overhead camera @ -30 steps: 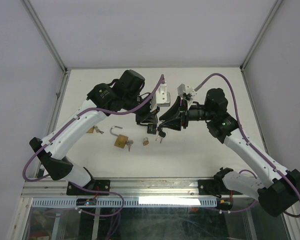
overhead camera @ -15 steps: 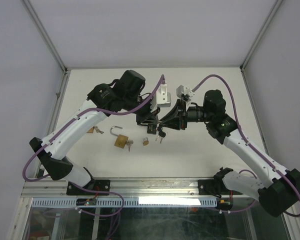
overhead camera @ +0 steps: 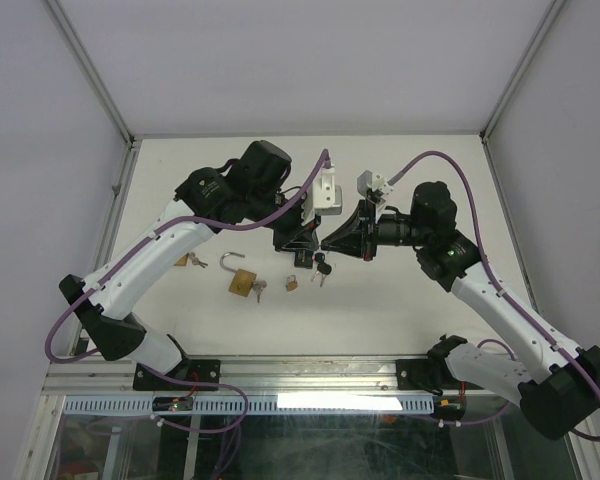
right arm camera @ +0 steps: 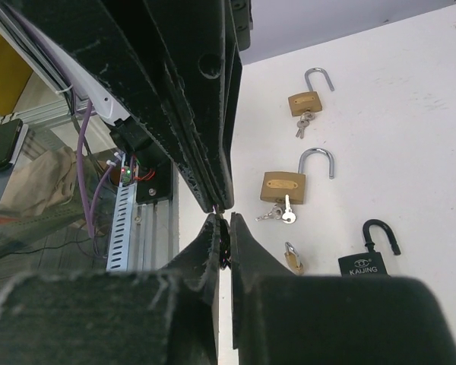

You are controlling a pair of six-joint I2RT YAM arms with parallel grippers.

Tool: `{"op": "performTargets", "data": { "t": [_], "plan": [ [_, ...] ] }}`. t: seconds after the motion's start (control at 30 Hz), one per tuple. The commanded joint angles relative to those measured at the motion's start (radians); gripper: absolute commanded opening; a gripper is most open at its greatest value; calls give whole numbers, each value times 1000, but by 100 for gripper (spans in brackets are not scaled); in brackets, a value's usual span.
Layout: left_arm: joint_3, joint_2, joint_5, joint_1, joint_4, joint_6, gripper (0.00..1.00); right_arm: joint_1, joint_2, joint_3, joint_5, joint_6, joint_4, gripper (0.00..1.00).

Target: Unlock with the key

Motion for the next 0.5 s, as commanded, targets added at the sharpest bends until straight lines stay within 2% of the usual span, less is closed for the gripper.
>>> {"op": "performTargets", "data": {
  "t": [0.0, 0.27, 0.4, 0.43, 0.47],
  "plan": [
    [25, -13, 16, -6, 40, -2, 0, 2, -23, 12, -6, -1, 11, 0],
    [0, -27, 20, -5, 67, -14, 0, 1, -26, 17, -3, 3, -7, 0],
    [-53, -53, 8, -4, 133, -54, 0, 1, -41, 18, 1, 11, -8, 0],
    [-80, -66, 0, 0, 163, -71, 10, 1, -45, 17, 7, 12, -11, 0],
    [-108, -73, 0, 8, 197, -89, 42, 0, -51, 16, 18, 10, -21, 0]
  ]
}}
